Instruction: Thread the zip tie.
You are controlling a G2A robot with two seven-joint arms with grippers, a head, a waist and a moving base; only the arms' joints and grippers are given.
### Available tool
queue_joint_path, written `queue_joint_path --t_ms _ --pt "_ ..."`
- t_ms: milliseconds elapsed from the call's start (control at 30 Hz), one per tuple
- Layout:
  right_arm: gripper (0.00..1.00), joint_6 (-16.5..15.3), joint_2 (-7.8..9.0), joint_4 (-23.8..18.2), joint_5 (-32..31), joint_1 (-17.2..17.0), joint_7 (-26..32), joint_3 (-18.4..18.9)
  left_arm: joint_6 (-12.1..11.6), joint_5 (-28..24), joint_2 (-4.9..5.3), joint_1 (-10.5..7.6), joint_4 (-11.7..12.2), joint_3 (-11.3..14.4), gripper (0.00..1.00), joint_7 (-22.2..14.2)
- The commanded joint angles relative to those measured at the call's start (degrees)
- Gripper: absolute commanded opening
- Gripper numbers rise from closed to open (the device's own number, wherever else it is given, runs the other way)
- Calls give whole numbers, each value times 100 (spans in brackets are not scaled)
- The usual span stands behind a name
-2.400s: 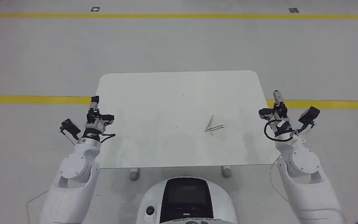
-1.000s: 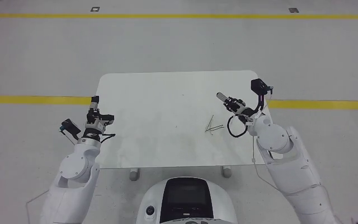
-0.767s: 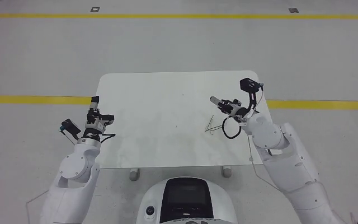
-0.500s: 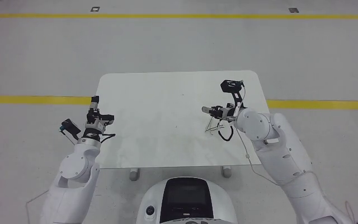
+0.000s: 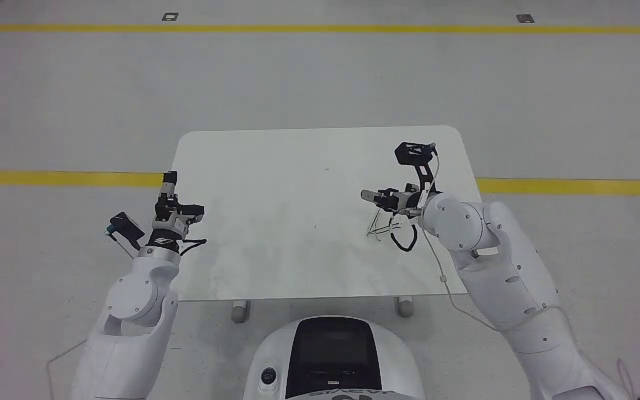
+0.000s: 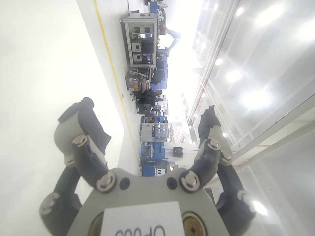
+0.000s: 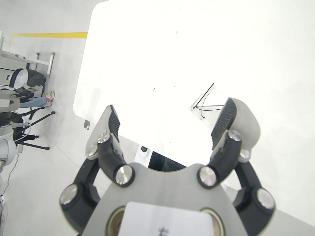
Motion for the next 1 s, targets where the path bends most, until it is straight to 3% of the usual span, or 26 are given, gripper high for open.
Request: queue_joint_path --t_ms 0,867,967 --pt "100 0 0 0 0 0 1 0 0 0 0 0 0 0 100 0" --pt "100 0 0 0 0 0 1 0 0 0 0 0 0 0 100 0" --pt "100 0 -49 159 -97 108 -57 -114 0 0 0 0 0 0 100 0"
